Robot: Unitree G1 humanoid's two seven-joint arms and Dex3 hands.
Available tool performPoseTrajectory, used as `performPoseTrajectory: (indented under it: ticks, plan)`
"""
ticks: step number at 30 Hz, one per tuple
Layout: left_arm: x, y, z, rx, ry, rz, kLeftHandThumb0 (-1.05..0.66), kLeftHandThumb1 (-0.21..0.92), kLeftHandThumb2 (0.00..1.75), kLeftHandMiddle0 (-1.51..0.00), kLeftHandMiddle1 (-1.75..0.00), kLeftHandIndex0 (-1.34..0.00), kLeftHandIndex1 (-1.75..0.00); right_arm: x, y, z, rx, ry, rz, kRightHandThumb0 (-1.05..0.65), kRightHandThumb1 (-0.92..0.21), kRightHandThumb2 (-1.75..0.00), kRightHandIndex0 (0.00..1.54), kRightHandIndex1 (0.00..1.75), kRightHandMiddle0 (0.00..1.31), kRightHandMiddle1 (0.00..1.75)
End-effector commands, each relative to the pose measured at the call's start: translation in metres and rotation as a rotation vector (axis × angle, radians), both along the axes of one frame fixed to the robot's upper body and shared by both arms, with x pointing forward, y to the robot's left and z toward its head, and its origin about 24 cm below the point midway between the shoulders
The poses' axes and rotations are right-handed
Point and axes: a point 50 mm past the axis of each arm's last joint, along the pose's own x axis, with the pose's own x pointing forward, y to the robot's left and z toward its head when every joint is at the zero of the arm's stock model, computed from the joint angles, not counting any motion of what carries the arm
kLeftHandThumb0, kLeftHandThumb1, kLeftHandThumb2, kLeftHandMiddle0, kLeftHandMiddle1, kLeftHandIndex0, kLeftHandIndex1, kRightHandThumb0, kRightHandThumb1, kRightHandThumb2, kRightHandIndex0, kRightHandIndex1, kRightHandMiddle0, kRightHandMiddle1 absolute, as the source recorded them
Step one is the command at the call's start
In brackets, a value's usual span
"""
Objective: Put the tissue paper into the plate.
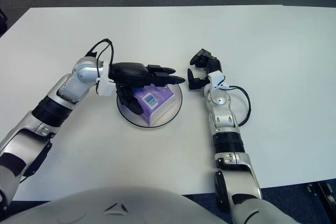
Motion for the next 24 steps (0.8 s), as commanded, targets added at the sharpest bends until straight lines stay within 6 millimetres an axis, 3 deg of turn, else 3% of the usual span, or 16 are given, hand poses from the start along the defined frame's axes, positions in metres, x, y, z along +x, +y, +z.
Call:
performPoseTrajectory:
  ticks: [1,6,11,24]
  plan:
    - [0.000,0.010,0.008,-0.040,0.007,0.037,-1.05,0.92,0.34,0.00,0.00,0.00,0.00,-0.029,0.001,-0.054,0.062,0.249,-0.044,-0.01,-0.03,-1.61,0.82,1.75,0.65,1.63]
    - [0.000,0.013,0.011,-0.064,-0.009,0.067,-1.05,0.92,0.29,0.00,0.00,0.00,0.00,-0.029,0.001,-0.054,0.085,0.259,-0.072,-0.01,-0.15,-1.49,0.73,1.75,0.56,1.66]
    - [0.000,0.017,0.016,-0.116,-0.057,0.104,-1.05,0.92,0.29,0.00,0.00,0.00,0.00,-0.027,0.001,-0.057,0.128,0.255,-0.062,-0.01,-0.19,-1.45,0.70,1.75,0.53,1.66]
    - [0.004,0.032,0.031,-0.195,-0.213,0.197,-1.05,0.92,0.40,0.00,0.00,0.00,0.00,-0.024,-0.005,-0.065,0.119,0.252,-0.018,-0.01,-0.10,-1.57,0.78,1.75,0.56,1.71]
